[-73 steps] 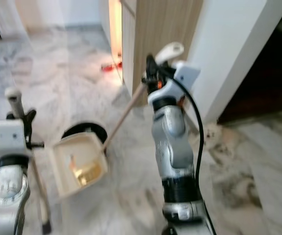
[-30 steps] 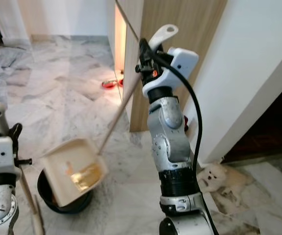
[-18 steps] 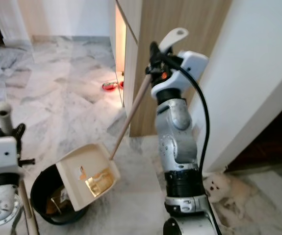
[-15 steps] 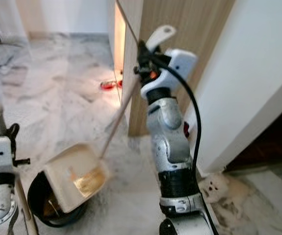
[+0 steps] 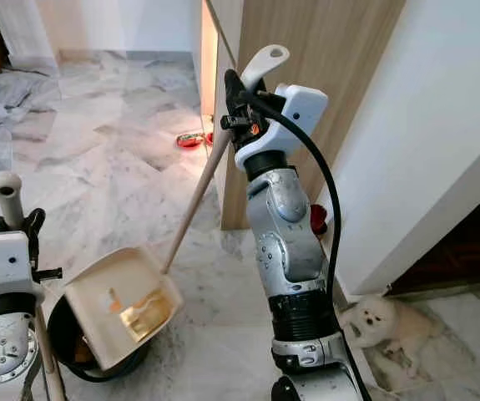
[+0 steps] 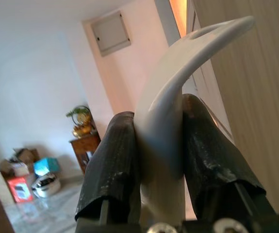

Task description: Sweep floor

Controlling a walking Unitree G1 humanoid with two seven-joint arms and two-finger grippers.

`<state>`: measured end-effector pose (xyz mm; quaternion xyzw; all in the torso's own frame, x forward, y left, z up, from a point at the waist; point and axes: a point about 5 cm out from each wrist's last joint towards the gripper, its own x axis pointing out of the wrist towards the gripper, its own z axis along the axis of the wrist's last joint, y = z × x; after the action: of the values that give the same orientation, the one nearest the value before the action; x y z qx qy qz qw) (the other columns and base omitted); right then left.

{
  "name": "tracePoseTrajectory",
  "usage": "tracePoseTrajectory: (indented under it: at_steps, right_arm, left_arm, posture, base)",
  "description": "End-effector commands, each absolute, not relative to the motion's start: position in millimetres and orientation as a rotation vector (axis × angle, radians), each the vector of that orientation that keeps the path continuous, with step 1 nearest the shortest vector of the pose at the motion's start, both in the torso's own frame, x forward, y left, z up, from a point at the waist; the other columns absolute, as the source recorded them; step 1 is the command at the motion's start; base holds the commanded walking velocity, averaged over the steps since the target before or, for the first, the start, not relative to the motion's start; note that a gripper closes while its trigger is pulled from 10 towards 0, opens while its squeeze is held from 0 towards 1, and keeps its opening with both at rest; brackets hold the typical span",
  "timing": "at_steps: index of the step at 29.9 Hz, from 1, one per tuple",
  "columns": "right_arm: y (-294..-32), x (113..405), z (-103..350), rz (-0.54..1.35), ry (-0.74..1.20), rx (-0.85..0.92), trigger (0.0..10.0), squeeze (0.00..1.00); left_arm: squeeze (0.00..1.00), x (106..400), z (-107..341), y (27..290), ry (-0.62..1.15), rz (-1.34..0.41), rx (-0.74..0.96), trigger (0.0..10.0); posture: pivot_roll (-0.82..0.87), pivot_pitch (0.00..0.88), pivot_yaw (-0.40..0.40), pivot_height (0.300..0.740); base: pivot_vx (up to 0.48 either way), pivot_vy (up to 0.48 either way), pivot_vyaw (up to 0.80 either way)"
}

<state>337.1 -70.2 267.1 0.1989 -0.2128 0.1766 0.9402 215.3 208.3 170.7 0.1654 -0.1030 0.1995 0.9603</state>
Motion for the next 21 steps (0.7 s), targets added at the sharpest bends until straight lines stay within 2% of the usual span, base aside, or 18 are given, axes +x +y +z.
tracePoseTrajectory:
  at_steps: [1,9,16,21]
  right_arm:
    - [-72.8,331.0,282.1,0.362,-0.505,0.437,10.0,0.00]
    - [-74.2,331.8,281.1,0.352,-0.497,0.435,10.0,0.00]
    - [-75.0,332.4,280.6,0.346,-0.494,0.435,10.0,0.00]
    - [-75.0,332.4,280.3,0.344,-0.492,0.435,10.0,0.00]
  left_arm:
    - [0.00,214.0,179.5,205.9,-0.260,0.404,0.347,10.0]
    - [0.00,214.2,179.7,204.5,-0.261,0.400,0.344,10.0]
    - [0.00,215.1,180.2,204.3,-0.260,0.399,0.343,10.0]
    - [0.00,215.8,181.0,204.3,-0.261,0.397,0.342,10.0]
  posture:
    - [0.10,0.046,-0.069,0.740]
    - [0.10,0.048,-0.069,0.740]
    - [0.10,0.048,-0.067,0.740]
    - [0.10,0.047,-0.065,0.740]
  base:
    - [0.000,0.428,0.00]
    - [0.000,0.413,0.00]
    - [0.000,0.036,0.00]
    - [0.000,0.430,0.00]
